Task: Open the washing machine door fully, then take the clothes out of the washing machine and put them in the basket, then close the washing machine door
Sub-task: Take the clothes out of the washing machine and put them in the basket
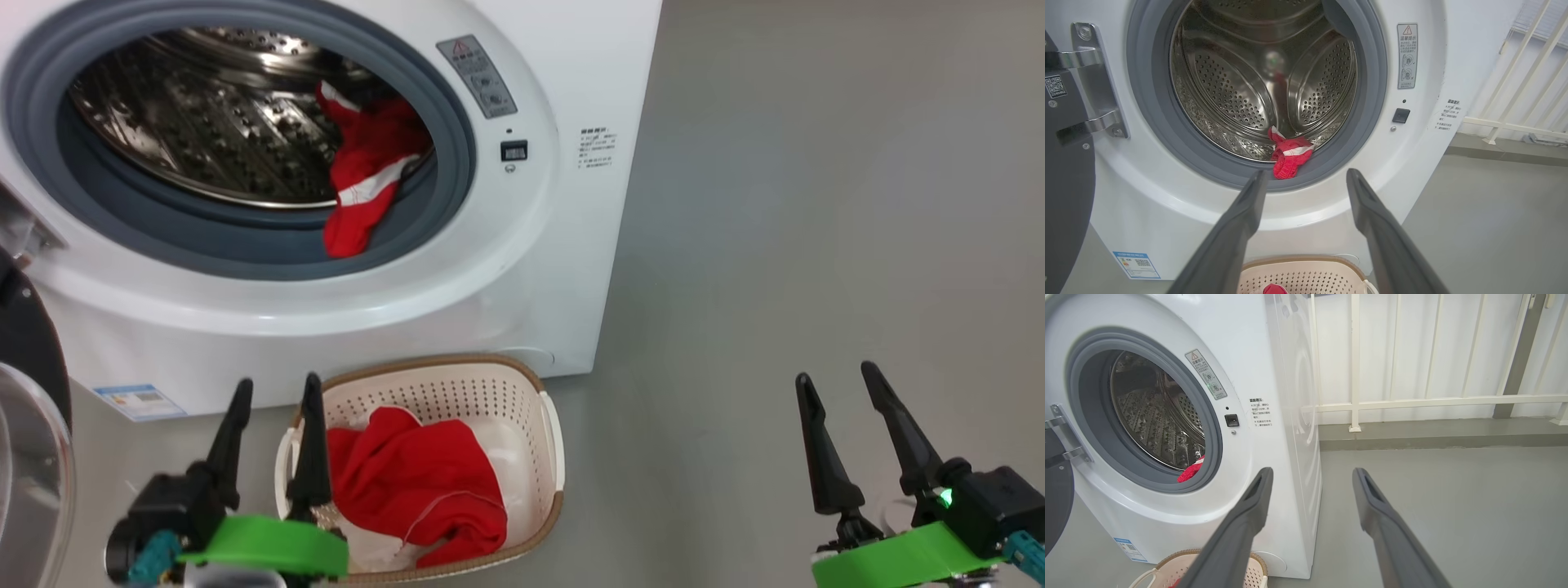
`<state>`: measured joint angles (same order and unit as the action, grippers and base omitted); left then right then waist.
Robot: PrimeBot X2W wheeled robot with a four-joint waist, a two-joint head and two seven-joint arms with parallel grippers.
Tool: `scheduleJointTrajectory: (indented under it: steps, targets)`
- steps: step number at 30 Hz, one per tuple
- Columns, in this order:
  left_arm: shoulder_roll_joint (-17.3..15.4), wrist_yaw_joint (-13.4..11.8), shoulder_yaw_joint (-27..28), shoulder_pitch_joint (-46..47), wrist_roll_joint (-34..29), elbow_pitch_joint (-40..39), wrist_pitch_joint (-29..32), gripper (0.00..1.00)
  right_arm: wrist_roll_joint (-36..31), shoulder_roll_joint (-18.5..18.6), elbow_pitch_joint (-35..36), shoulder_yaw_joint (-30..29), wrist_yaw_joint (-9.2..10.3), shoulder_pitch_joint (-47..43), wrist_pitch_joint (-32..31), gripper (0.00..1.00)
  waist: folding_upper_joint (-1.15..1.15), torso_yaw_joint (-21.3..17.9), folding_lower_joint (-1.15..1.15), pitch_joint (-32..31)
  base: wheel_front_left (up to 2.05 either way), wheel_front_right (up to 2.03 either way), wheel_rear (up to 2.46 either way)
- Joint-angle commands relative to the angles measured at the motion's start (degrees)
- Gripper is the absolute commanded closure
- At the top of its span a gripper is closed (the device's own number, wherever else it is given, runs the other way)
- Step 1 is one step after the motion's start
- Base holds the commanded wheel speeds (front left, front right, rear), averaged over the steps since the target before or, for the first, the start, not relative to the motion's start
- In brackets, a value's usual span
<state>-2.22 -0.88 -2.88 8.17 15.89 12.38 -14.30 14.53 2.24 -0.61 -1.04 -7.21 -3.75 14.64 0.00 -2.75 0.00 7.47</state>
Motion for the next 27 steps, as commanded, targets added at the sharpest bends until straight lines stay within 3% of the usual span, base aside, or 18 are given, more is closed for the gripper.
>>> scheduleJointTrajectory:
  steps: [1,15,27]
  targets:
    - [-0.65,0.55,1.98,3.08,0.39,-0.61,-0.70,0.00,0.21,0.64,1.60,1.65,-0.28,2.49,0.36,0.00,0.00,-0.03,0.00,2.10,0.00,0.00,0.00]
    - [-2.10,2.11,5.18,17.84,1.30,4.20,-0.70,0.00,1.58,0.64,1.25,4.78,-0.28,8.05,0.36,0.00,0.00,-2.64,0.00,12.14,0.00,0.00,0.00]
    - [-4.55,4.55,6.84,34.38,4.98,13.45,0.01,0.00,2.76,0.64,1.47,6.24,-0.28,12.12,0.36,0.00,0.00,-4.65,0.00,20.34,0.00,0.00,0.00]
